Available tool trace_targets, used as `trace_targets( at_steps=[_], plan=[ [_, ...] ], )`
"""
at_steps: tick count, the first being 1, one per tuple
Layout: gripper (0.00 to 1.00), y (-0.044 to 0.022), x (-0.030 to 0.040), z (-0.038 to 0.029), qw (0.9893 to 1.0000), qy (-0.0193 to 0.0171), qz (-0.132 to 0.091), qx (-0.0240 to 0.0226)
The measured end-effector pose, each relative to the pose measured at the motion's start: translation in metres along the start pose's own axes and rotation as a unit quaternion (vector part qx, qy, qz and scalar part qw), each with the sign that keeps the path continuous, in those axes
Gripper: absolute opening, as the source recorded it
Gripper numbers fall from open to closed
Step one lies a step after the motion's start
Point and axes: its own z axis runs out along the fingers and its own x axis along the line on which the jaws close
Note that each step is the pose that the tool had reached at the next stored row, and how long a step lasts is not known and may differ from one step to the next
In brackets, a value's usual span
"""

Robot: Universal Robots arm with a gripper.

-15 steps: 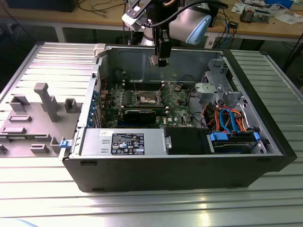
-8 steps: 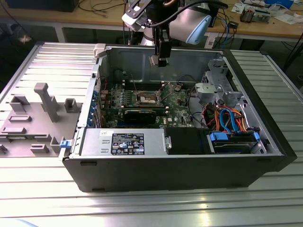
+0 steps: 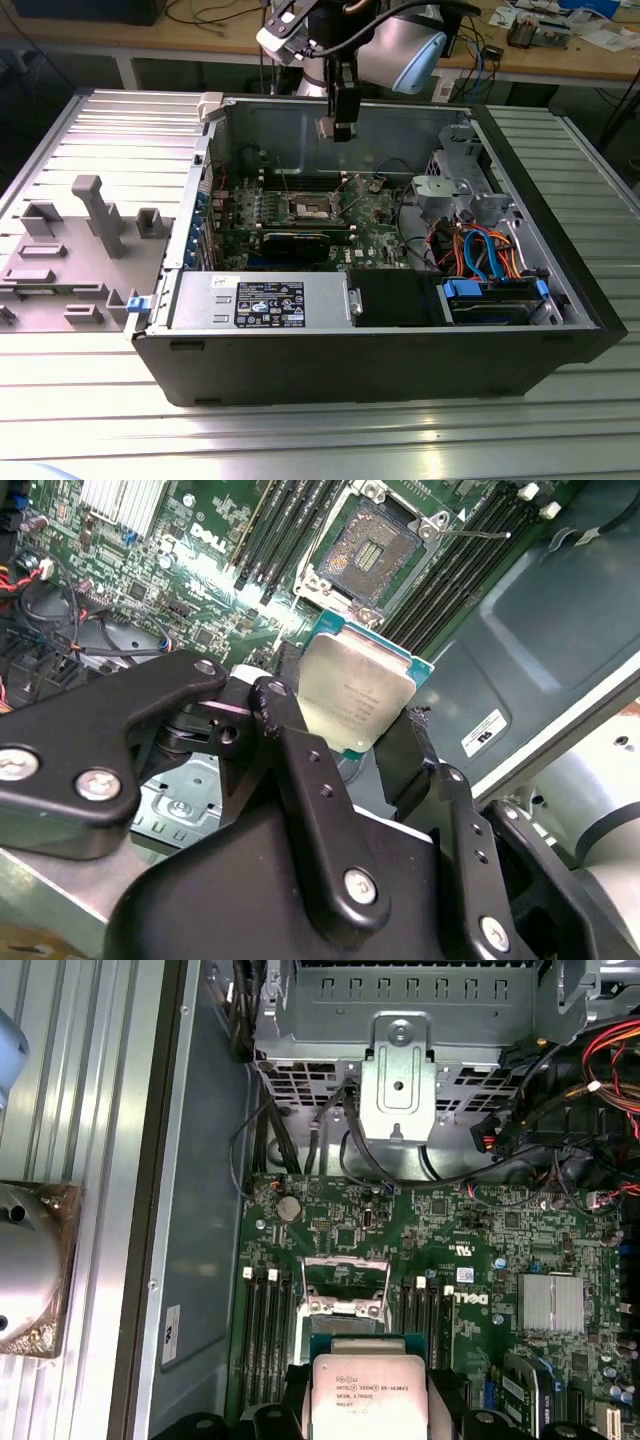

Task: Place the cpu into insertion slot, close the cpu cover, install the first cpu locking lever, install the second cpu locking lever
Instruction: 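Place the cpu into insertion slot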

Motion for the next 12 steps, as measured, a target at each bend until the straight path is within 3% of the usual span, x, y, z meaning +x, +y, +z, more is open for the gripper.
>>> trace_targets(
  at_steps=[12],
  plan=[
    [0.54,-0.0003,0.0,0.0035,1.0,-0.0006,0.007,-0.0001]
  ],
)
